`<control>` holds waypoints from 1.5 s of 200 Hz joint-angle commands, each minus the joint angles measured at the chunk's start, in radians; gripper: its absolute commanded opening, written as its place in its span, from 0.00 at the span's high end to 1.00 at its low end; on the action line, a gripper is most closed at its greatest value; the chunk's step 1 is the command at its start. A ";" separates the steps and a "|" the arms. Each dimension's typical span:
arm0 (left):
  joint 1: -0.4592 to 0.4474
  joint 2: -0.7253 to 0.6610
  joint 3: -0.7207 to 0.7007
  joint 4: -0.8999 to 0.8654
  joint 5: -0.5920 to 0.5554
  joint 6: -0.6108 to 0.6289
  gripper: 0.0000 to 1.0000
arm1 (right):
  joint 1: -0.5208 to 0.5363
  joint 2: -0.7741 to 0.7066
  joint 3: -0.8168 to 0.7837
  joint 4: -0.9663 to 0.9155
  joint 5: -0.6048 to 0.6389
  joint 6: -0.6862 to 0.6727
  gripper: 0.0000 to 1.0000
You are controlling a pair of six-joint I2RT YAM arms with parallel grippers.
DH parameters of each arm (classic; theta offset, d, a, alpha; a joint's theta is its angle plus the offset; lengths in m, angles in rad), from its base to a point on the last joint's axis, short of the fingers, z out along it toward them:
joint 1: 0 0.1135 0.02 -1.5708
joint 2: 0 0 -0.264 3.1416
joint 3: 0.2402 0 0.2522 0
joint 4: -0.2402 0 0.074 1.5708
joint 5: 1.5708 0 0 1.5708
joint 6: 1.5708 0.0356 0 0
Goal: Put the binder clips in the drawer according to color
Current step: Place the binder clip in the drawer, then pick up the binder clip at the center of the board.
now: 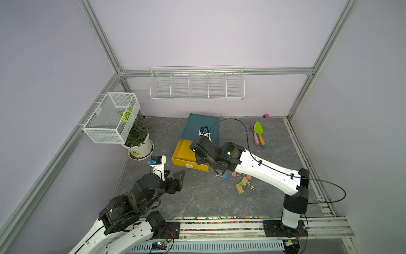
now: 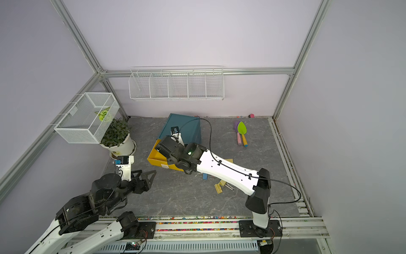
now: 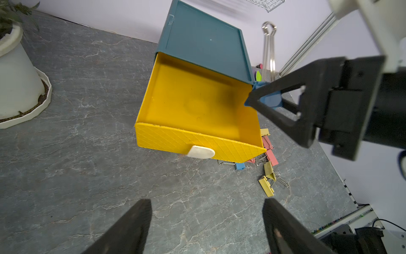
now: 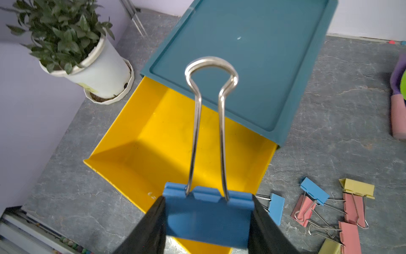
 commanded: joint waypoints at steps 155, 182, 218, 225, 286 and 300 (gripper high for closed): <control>0.004 -0.009 -0.016 0.013 -0.016 0.020 0.17 | -0.058 -0.027 0.051 -0.111 -0.087 -0.005 0.23; 0.004 -0.017 -0.016 0.012 -0.016 0.019 0.17 | -0.059 -0.187 -0.159 -0.048 0.043 -0.042 0.25; 0.004 -0.027 -0.019 0.017 -0.016 0.020 0.17 | -0.146 -0.477 -0.661 0.207 -0.118 -0.269 0.29; 0.004 -0.025 -0.019 0.016 -0.015 0.019 0.17 | -0.174 -0.522 -0.739 0.240 -0.185 -0.311 0.29; 0.004 -0.024 -0.021 0.022 -0.005 0.025 0.18 | -0.248 -0.544 -0.983 0.316 -0.287 -0.613 0.26; 0.004 -0.026 -0.020 0.022 -0.002 0.025 0.18 | -0.248 -0.561 -1.053 0.407 -0.313 -0.717 0.23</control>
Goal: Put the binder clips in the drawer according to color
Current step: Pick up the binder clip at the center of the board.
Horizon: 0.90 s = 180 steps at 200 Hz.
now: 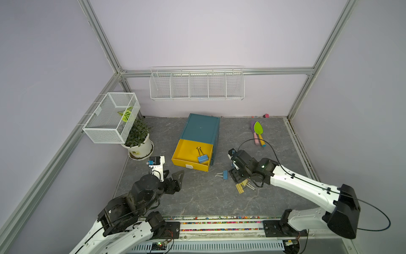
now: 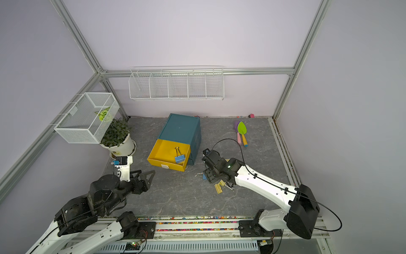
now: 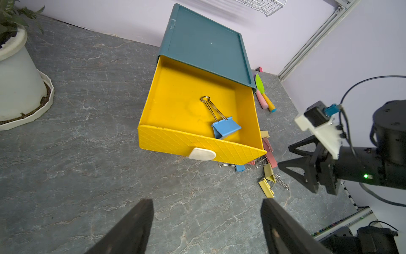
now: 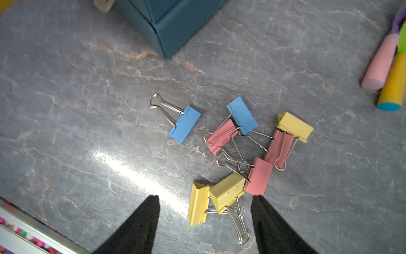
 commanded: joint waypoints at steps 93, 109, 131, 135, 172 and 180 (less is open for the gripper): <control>0.004 -0.065 -0.025 0.038 0.029 0.033 0.18 | -0.228 0.081 -0.196 0.376 -0.590 -0.829 0.03; 0.004 -0.081 -0.024 0.038 0.028 0.035 0.18 | -0.257 0.148 -0.175 0.391 -0.642 -0.907 0.02; 0.004 -0.107 -0.028 0.040 0.026 0.034 0.18 | -0.259 0.234 -0.097 0.335 -0.653 -0.992 0.02; 0.005 -0.111 -0.029 0.040 0.027 0.033 0.18 | -0.259 0.246 -0.090 0.328 -0.652 -1.009 0.01; 0.004 -0.123 -0.030 0.042 0.027 0.034 0.18 | -0.258 0.339 0.000 0.255 -0.644 -1.071 0.02; 0.004 -0.122 -0.030 0.041 0.027 0.032 0.18 | -0.258 0.353 0.015 0.235 -0.646 -1.077 0.02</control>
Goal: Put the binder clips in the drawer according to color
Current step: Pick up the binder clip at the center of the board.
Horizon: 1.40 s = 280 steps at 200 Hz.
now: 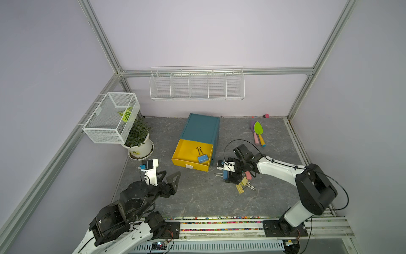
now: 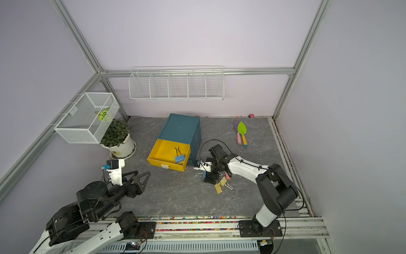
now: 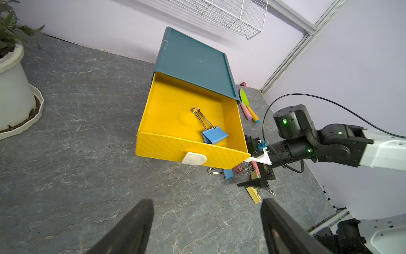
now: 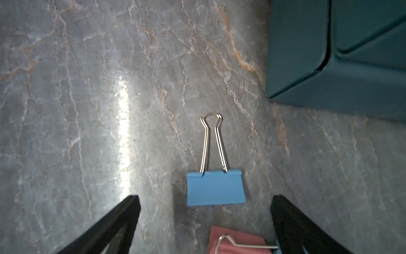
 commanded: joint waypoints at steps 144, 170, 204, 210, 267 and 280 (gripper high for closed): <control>0.004 -0.020 -0.013 0.017 -0.003 0.014 0.18 | 0.060 0.092 0.035 -0.053 0.163 -0.064 0.05; 0.006 -0.019 -0.012 0.017 -0.002 0.013 0.18 | 0.062 0.088 0.026 -0.014 0.181 -0.044 0.05; 0.006 -0.019 -0.012 0.018 -0.002 0.013 0.18 | 0.061 0.113 0.060 -0.042 0.169 -0.051 0.05; 0.005 -0.018 -0.012 0.017 0.000 0.014 0.18 | 0.061 0.122 0.068 -0.050 0.169 -0.060 0.06; 0.005 -0.023 -0.012 0.016 -0.005 0.012 0.18 | 0.052 0.167 0.125 -0.126 0.146 -0.097 0.20; 0.005 -0.024 -0.012 0.016 -0.005 0.012 0.18 | 0.052 0.169 0.123 -0.134 0.150 -0.098 0.26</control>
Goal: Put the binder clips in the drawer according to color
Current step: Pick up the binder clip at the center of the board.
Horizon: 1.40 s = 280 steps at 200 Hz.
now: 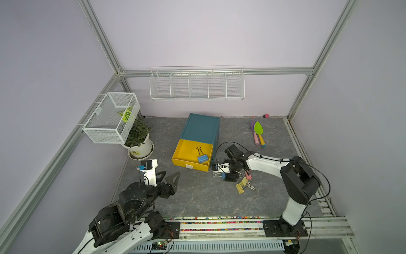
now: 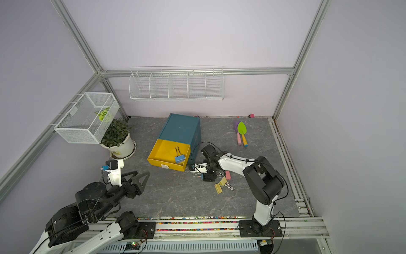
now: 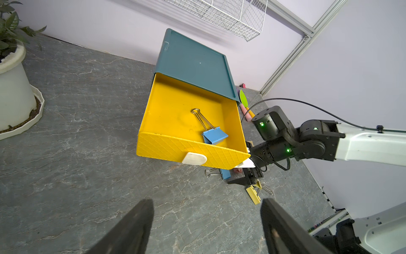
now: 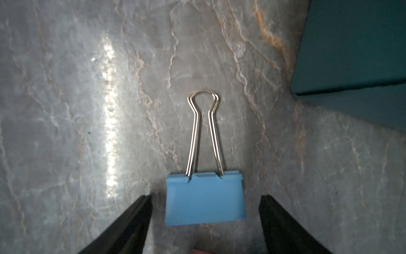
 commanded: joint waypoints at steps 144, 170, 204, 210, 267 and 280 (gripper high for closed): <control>0.004 -0.015 -0.011 0.015 -0.007 0.012 0.18 | -0.014 -0.110 -0.080 0.045 0.000 0.123 0.59; 0.004 -0.007 -0.011 0.016 -0.006 0.012 0.18 | -0.019 -0.237 -0.149 0.093 0.040 0.186 0.58; 0.003 0.013 -0.009 0.016 -0.004 0.013 0.18 | -0.023 -0.417 -0.197 0.104 0.145 0.272 0.59; 0.004 0.013 -0.009 0.016 -0.004 0.014 0.18 | -0.023 -0.446 -0.195 0.100 0.165 0.290 0.61; 0.004 0.031 -0.009 0.015 -0.008 0.011 0.18 | 0.130 -0.548 -0.032 0.060 0.217 0.406 0.63; 0.004 0.034 -0.009 0.013 -0.010 0.012 0.18 | 0.154 -0.497 0.056 0.035 0.250 0.472 0.68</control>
